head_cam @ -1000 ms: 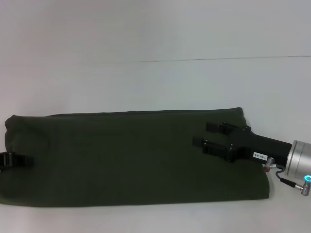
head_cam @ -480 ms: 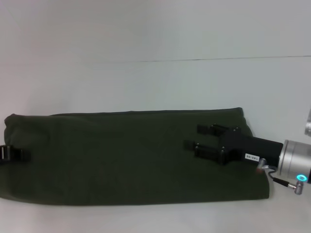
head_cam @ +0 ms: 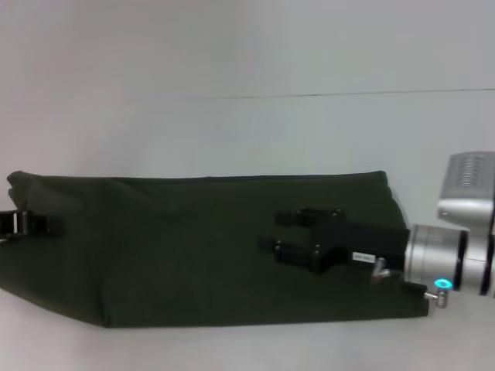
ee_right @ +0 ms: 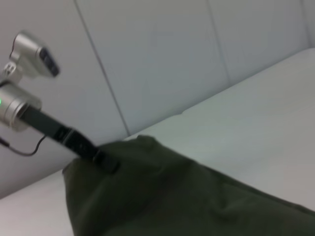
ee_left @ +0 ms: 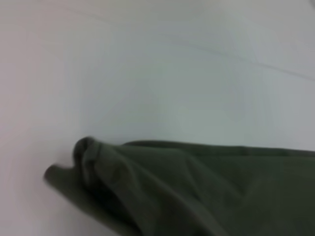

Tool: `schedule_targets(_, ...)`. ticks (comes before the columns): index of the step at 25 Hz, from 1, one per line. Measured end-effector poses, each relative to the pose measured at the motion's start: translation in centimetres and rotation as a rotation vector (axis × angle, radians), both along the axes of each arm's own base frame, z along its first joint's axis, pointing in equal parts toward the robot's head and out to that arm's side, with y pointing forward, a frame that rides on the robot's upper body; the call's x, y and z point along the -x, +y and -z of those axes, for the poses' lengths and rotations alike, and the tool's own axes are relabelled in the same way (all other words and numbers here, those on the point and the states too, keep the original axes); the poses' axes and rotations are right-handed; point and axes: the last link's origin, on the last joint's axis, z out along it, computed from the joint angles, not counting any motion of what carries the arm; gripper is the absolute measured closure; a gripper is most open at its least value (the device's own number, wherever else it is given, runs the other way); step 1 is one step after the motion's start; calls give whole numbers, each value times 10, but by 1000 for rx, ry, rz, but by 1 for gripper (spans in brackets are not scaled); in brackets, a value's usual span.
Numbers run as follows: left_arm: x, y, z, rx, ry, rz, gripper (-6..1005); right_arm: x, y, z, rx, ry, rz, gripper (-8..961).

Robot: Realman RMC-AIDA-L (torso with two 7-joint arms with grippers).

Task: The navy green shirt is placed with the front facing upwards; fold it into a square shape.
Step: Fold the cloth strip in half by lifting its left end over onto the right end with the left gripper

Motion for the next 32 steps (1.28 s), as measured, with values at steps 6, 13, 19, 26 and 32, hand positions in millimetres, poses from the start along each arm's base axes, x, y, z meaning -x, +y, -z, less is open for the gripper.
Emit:
schedule_targets(6,-27,1,-4,-1,-47,72,900,12,3,17,17,-38,-42,292)
schedule_targets(13,-53,5,-3,14,-117,144,901,24,2,38,35,-83,-69,300)
schedule_targets(19,-62,7,-4,9,-157,171,900,31,-3,54,55,-116,-94,300)
schedule_targets(26,-70,6,-4,15,-190,205,901,34,-8,67,58,-145,-93,299)
schedule_targets(32,-72,4,-4,25,-203,215,901,39,-11,73,43,-131,-77,299)
